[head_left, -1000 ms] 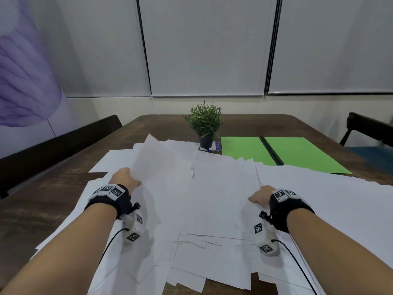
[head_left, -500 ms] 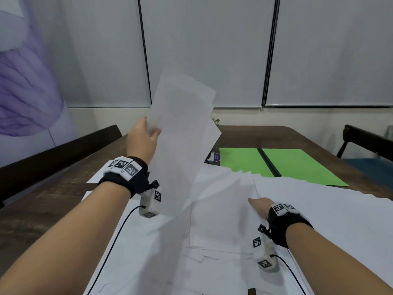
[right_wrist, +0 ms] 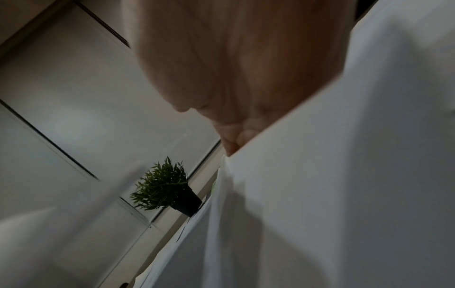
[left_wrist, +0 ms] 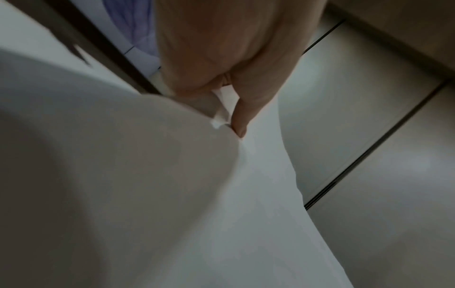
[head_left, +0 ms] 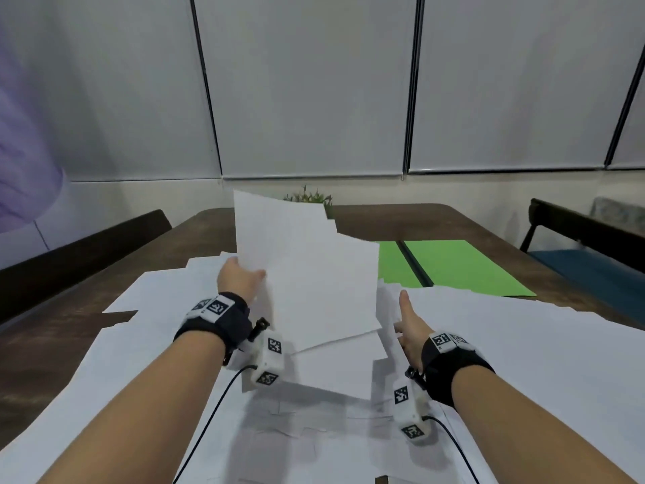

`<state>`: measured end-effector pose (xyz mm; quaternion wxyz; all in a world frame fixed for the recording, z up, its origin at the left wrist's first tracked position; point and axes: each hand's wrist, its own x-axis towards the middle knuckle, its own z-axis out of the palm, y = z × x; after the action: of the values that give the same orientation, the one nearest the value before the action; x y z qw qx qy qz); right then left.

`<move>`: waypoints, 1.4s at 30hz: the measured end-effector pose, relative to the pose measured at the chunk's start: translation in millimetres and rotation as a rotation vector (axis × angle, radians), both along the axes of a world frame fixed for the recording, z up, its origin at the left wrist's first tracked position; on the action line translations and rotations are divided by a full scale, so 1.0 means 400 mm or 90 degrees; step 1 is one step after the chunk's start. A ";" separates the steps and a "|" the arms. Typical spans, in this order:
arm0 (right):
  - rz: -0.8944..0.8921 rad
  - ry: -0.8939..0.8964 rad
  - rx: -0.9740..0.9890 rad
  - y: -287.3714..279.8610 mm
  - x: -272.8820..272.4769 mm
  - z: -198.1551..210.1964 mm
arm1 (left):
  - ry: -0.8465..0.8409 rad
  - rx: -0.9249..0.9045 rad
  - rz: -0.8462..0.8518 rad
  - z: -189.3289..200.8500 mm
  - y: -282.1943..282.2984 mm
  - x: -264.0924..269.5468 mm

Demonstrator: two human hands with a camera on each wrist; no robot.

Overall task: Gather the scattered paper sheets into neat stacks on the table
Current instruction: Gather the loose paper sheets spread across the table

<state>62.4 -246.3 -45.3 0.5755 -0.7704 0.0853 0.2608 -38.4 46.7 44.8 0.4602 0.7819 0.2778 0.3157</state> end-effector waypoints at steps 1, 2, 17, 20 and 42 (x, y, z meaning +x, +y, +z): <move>0.014 0.004 0.011 0.002 0.001 -0.002 | 0.041 -0.017 -0.004 -0.038 -0.006 0.004; 0.025 0.015 0.009 0.010 -0.005 -0.003 | 0.101 -0.041 -0.016 -0.074 -0.013 0.008; 0.216 -0.256 -0.096 -0.010 -0.005 0.001 | 0.280 -0.325 -0.225 -0.184 -0.043 -0.021; 0.186 -0.283 0.002 -0.013 -0.026 0.050 | 0.183 -0.368 -0.232 -0.175 -0.032 -0.025; 0.063 -0.418 0.246 0.087 -0.083 0.214 | -0.229 -0.115 -0.234 0.008 -0.126 -0.066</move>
<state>29.1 -211.4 40.4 0.6936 -0.6933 -0.1918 0.0389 -65.0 -3.9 48.2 0.6197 0.7063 0.0719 0.3346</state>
